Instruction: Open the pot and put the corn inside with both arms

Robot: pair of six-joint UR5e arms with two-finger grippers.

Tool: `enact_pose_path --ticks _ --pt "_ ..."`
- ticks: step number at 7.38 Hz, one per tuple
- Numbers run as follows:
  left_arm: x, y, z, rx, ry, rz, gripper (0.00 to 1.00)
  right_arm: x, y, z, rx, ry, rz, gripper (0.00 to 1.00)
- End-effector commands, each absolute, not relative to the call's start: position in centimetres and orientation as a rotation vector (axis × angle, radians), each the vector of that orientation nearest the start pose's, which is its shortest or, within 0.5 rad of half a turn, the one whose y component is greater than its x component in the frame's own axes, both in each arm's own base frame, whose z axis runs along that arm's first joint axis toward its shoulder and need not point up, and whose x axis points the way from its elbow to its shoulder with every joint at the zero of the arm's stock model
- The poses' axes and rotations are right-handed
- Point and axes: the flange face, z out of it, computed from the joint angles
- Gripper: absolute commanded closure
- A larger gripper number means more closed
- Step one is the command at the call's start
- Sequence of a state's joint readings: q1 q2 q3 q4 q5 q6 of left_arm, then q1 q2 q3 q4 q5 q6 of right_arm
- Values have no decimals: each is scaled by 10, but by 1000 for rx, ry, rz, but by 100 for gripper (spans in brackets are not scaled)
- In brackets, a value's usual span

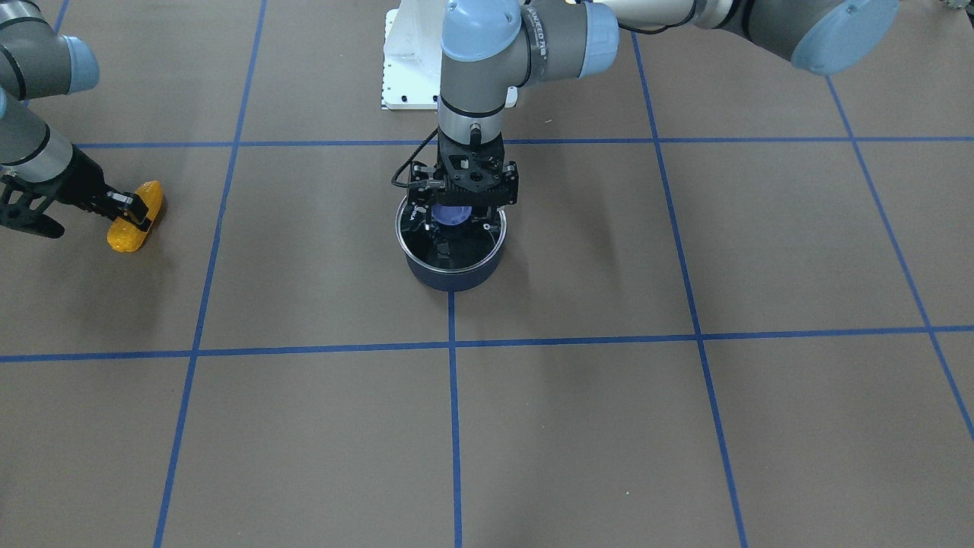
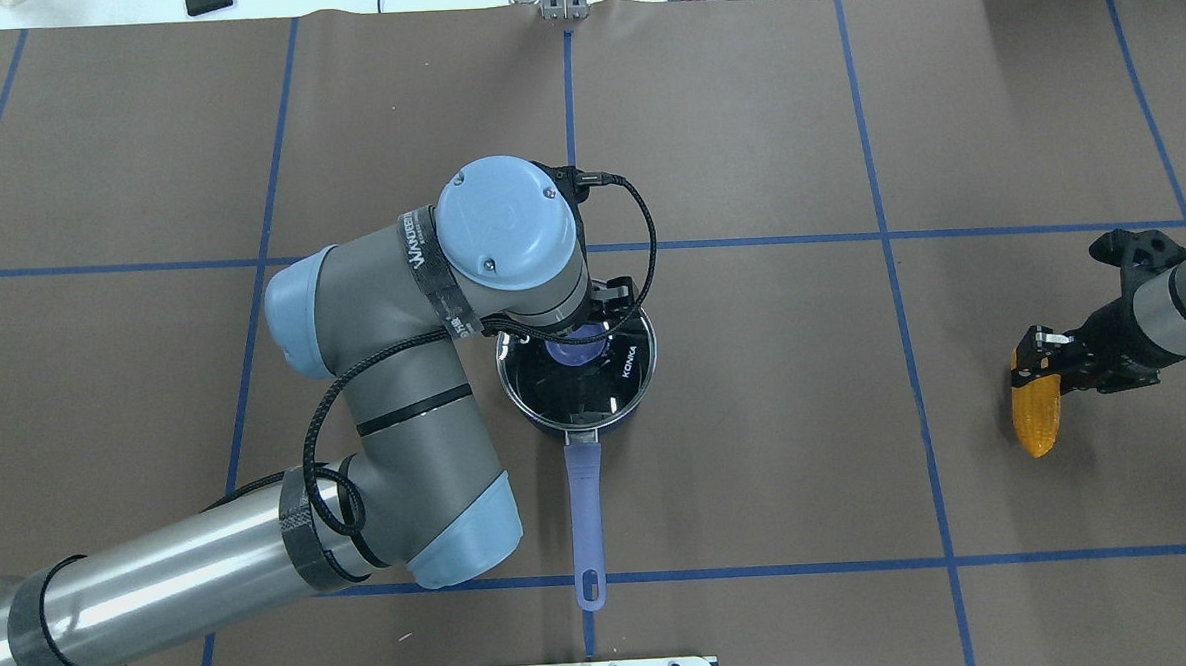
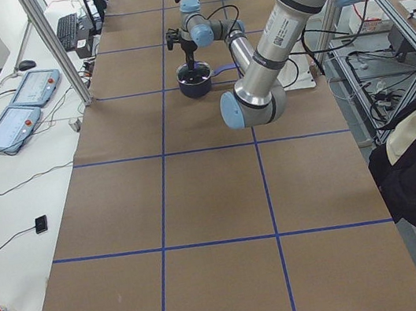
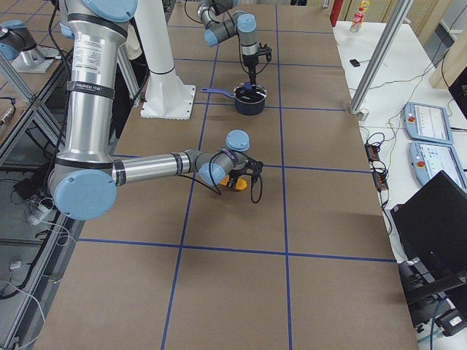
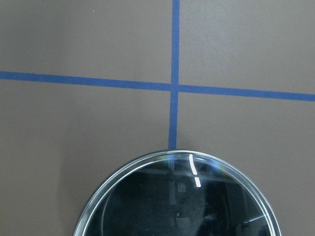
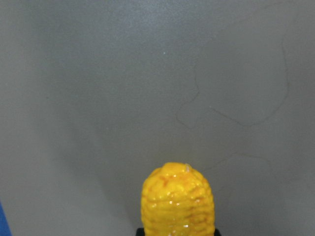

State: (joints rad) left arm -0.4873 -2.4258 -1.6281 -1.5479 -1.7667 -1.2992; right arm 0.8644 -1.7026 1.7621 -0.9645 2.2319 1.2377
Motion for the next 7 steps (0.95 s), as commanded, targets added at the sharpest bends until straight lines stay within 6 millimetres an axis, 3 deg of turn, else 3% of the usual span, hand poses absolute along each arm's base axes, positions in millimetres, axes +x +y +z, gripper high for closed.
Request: enact_pose_path --ticks 1,3,5,7 --pt "573 -417 115 160 890 -100 3 -225 -421 543 -172 -947 304 65" --pt "573 -416 114 160 893 -96 22 -207 -432 533 -179 -987 325 64" --pt "573 -417 115 159 892 -95 43 -207 -434 532 -175 -991 324 62" --pt "571 -416 112 168 896 -84 55 -207 -434 531 -174 -992 323 62"
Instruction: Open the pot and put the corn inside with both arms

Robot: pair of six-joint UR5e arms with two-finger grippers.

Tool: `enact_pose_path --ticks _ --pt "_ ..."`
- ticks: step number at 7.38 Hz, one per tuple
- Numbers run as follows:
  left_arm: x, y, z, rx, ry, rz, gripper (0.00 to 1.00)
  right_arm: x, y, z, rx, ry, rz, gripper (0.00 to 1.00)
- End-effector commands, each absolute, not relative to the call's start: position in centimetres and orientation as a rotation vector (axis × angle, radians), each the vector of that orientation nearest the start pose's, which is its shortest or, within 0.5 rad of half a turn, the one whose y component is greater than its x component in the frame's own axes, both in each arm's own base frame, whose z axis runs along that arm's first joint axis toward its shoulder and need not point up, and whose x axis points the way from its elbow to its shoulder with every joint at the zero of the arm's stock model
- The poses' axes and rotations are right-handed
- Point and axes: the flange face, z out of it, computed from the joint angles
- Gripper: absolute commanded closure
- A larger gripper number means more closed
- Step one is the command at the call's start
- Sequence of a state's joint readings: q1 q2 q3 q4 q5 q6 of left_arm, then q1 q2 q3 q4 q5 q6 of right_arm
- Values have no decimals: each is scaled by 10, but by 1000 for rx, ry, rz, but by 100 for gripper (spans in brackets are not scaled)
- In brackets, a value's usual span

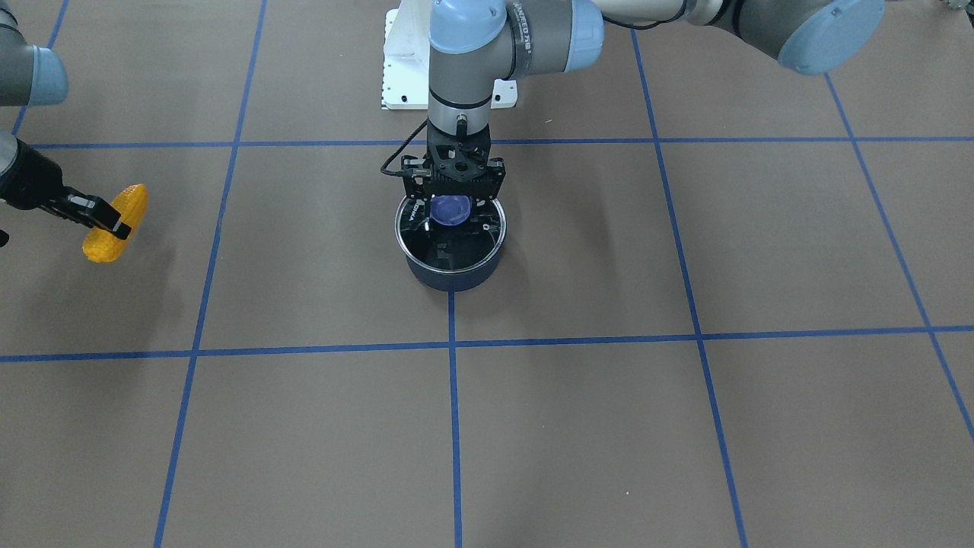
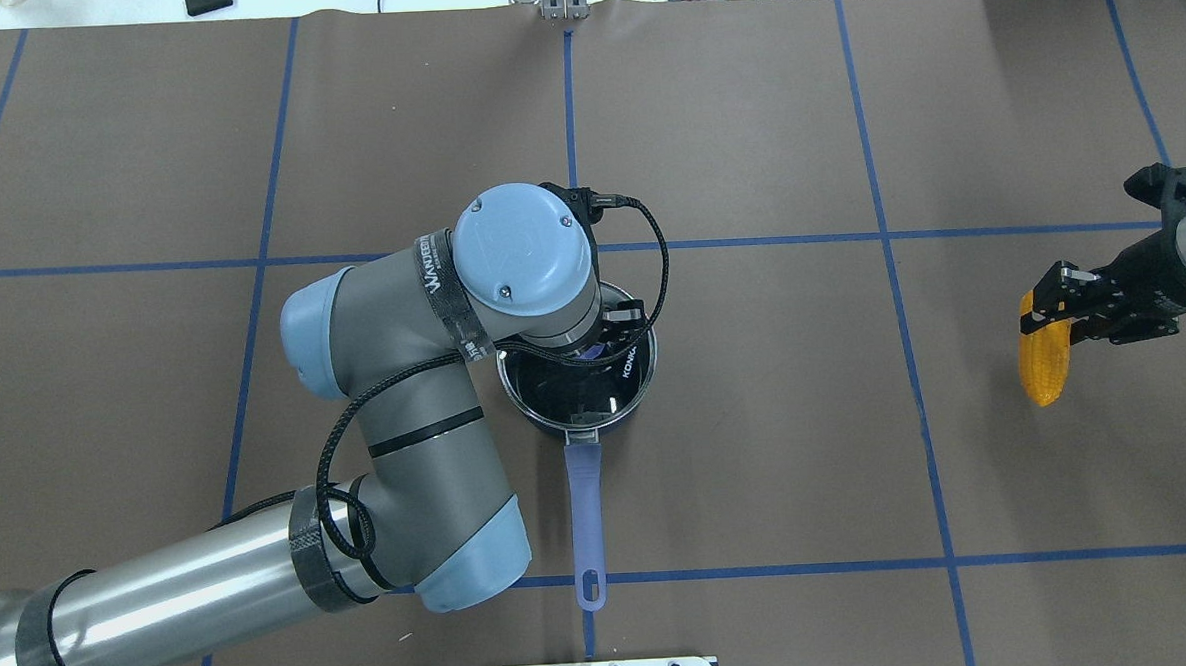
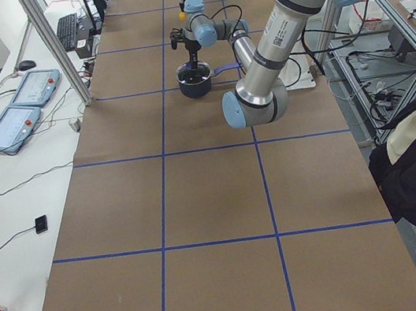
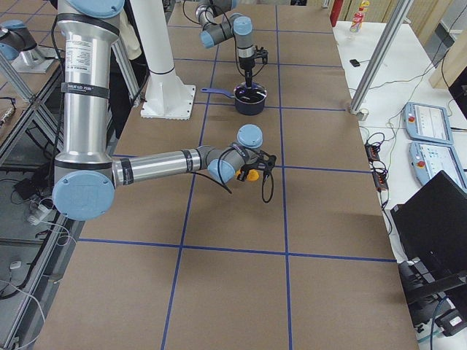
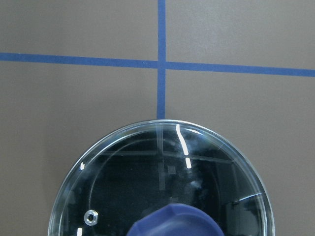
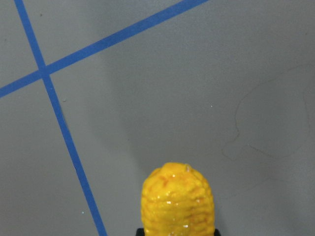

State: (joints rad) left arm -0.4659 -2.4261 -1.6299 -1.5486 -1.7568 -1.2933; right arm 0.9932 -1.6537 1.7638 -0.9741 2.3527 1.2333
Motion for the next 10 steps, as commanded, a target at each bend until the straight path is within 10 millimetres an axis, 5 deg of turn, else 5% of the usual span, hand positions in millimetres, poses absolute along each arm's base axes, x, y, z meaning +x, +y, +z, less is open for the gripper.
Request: enact_pose_path --ticks 1,4,5,7,10 --pt "569 -416 111 176 896 -62 56 -207 -435 530 -172 -994 325 62" --pt "515 -428 107 231 908 -11 59 -230 -482 453 -174 -987 364 62" --pt "485 -427 128 258 903 8 59 -244 -496 419 -188 -1004 405 62" --pt "428 -447 171 240 897 76 59 -322 -491 351 -201 -1030 448 63" --pt "378 -451 252 285 866 133 62 -398 -483 245 -207 -1007 502 62"
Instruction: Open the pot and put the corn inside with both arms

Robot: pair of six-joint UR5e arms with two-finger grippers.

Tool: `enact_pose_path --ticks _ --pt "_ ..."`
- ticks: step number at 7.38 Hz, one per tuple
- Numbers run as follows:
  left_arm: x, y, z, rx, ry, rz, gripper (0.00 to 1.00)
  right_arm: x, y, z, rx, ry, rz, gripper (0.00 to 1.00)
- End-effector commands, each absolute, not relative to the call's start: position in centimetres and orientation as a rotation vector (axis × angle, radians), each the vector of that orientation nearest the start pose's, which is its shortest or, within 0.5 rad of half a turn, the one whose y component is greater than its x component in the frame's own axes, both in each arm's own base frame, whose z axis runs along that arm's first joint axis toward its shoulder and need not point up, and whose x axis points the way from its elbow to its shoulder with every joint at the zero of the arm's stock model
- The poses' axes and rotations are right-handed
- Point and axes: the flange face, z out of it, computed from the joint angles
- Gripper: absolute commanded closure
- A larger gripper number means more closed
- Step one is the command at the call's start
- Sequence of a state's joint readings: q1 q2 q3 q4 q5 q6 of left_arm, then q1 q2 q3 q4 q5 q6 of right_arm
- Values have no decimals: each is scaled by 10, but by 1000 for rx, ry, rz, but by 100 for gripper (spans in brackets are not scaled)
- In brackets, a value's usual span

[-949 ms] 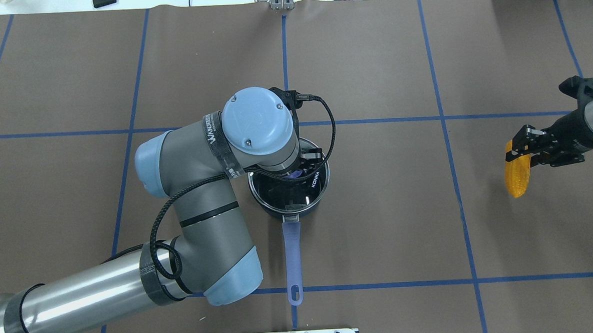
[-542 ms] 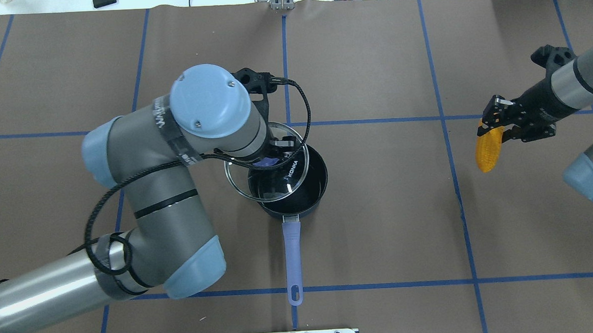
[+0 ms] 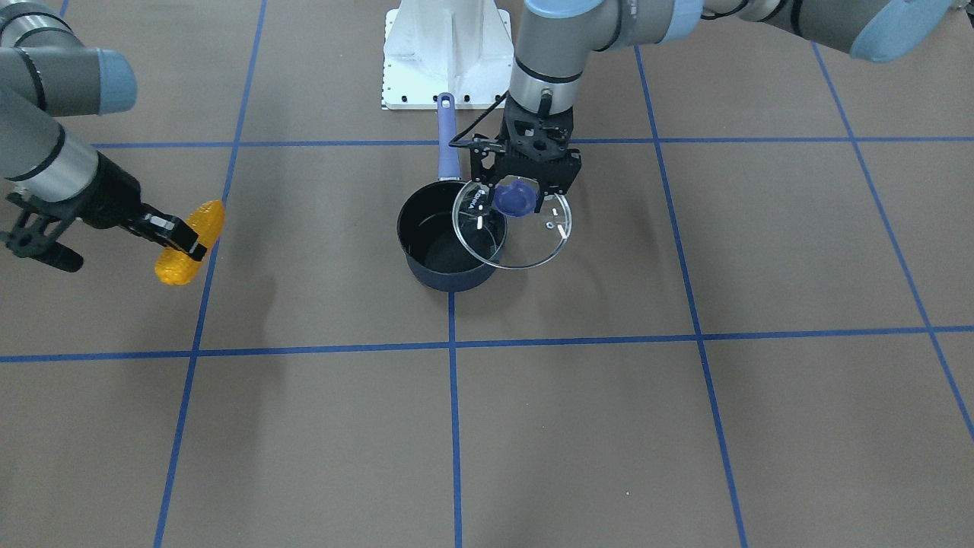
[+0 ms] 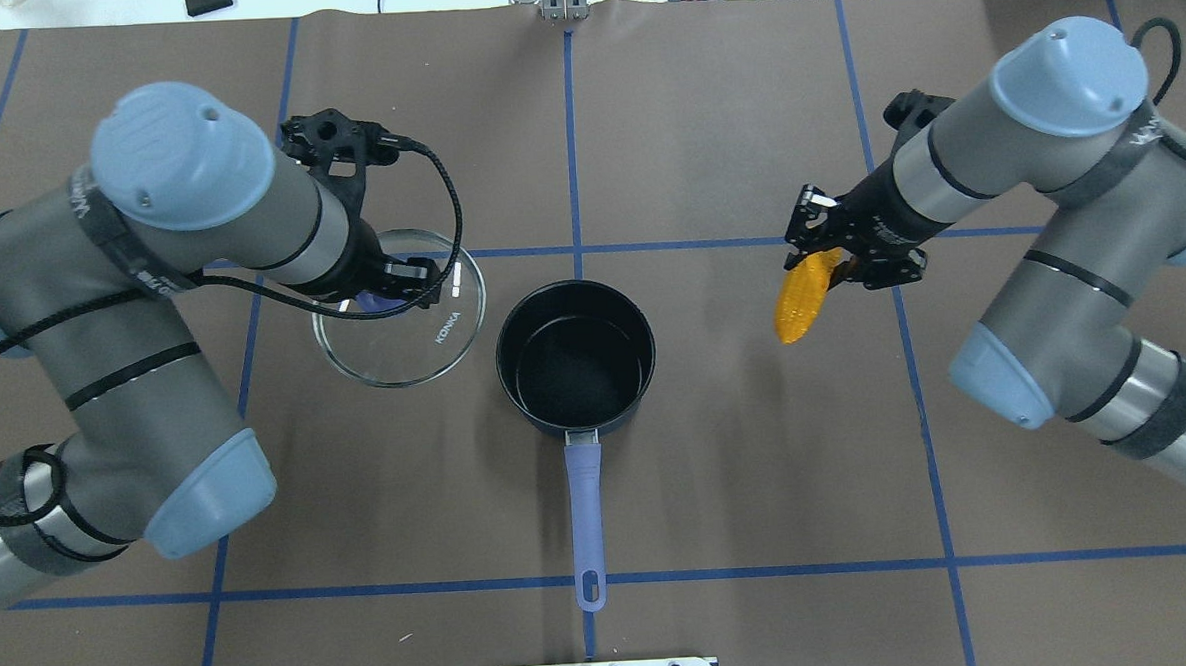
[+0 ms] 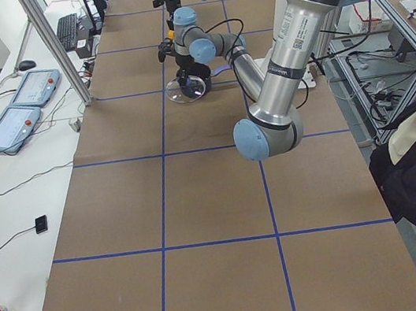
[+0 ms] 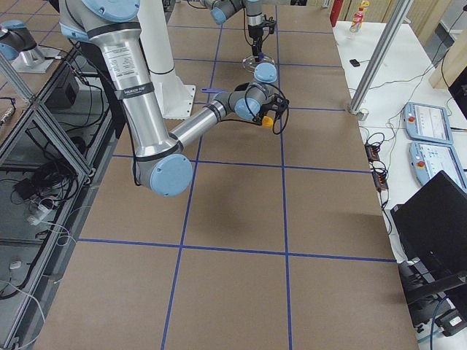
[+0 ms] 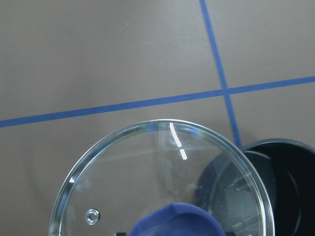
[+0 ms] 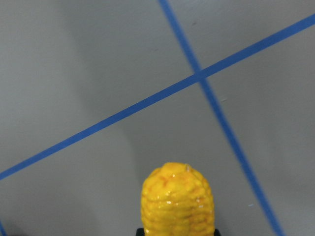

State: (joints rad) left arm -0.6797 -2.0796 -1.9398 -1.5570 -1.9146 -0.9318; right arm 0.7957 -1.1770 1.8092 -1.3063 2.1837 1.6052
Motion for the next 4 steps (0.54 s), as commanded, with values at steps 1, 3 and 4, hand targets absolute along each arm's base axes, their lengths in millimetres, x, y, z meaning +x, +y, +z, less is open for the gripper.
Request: enact_pose_path --ticks 1,3,4 --pt "362 -454 278 286 872 153 62 -404 -478 222 -210 -1005 499 62" --pt "317 -459 339 299 855 200 61 -417 -467 191 -223 -1036 512 63" --pt "287 -461 372 304 854 229 61 -431 -460 177 -227 -1011 514 63"
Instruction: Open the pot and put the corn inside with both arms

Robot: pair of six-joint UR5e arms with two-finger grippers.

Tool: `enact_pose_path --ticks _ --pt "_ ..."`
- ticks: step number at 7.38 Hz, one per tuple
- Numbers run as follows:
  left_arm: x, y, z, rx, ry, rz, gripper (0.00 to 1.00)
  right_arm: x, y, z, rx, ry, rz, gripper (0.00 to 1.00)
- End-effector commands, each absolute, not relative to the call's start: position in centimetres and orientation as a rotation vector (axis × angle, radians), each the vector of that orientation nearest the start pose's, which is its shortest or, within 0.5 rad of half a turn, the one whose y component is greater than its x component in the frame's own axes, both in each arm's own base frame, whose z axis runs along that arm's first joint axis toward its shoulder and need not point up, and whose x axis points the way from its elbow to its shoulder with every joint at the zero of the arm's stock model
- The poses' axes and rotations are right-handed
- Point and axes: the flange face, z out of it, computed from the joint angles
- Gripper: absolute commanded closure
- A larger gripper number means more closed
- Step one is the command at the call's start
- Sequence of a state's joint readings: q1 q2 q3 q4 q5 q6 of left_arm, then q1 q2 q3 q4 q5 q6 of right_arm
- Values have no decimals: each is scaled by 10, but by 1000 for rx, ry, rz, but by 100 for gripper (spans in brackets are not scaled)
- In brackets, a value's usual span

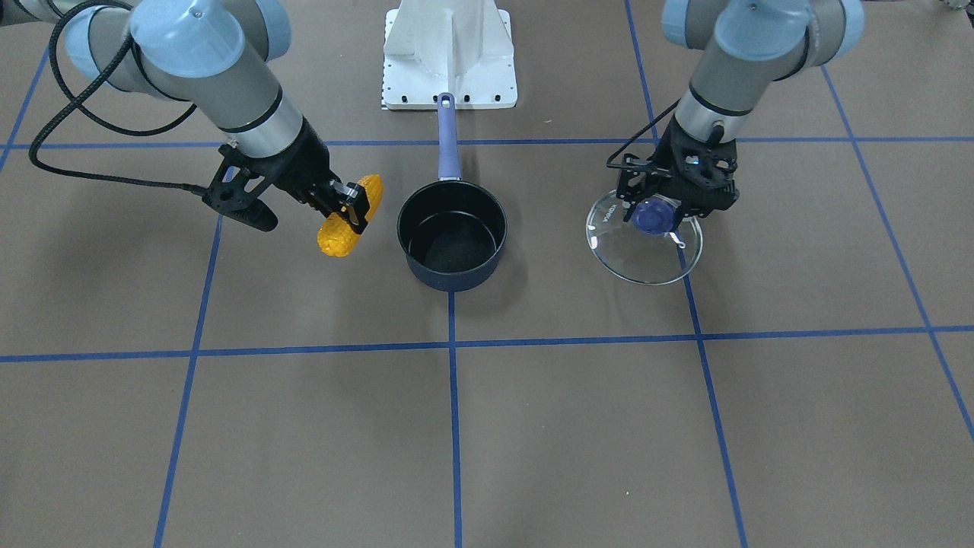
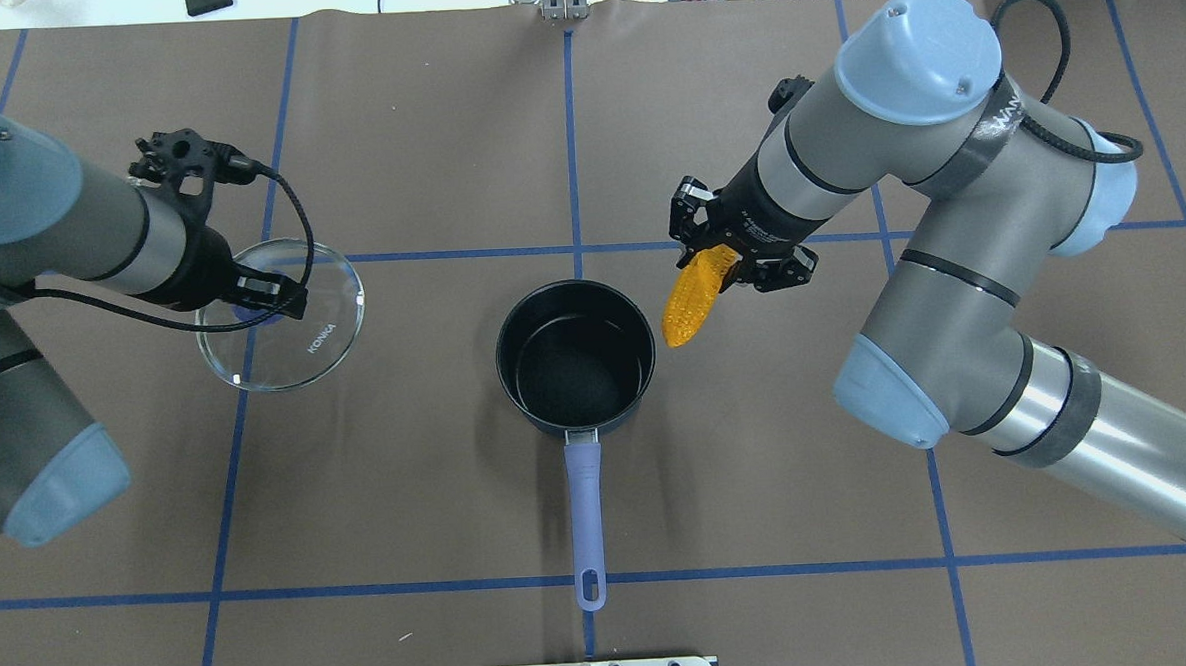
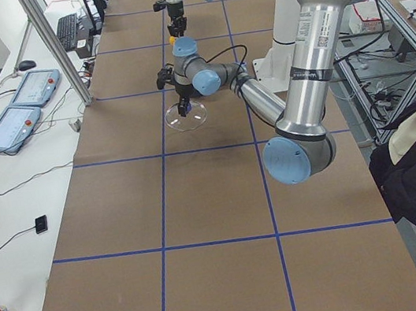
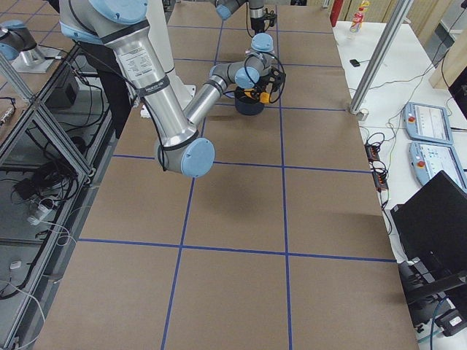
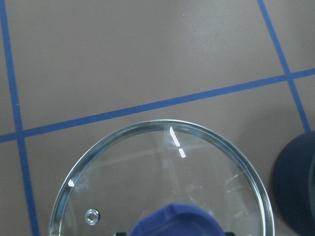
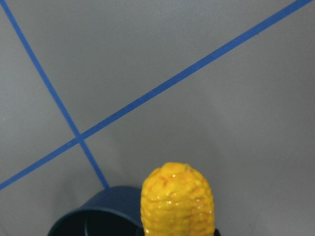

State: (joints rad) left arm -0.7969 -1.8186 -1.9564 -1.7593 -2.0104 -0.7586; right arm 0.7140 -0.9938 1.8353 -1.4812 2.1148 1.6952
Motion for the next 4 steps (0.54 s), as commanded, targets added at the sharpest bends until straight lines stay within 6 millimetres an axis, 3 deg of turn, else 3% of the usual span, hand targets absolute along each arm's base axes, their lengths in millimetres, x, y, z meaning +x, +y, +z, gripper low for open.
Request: enact_pose_path --ticks 1,3,4 --pt "256 -463 404 314 839 261 61 -453 -447 159 -205 -989 504 63" --pt "217 -461 464 330 811 310 61 -489 -420 160 -170 -958 475 63" --pt "204 -454 489 330 842 312 61 -512 -419 161 -153 -936 474 63"
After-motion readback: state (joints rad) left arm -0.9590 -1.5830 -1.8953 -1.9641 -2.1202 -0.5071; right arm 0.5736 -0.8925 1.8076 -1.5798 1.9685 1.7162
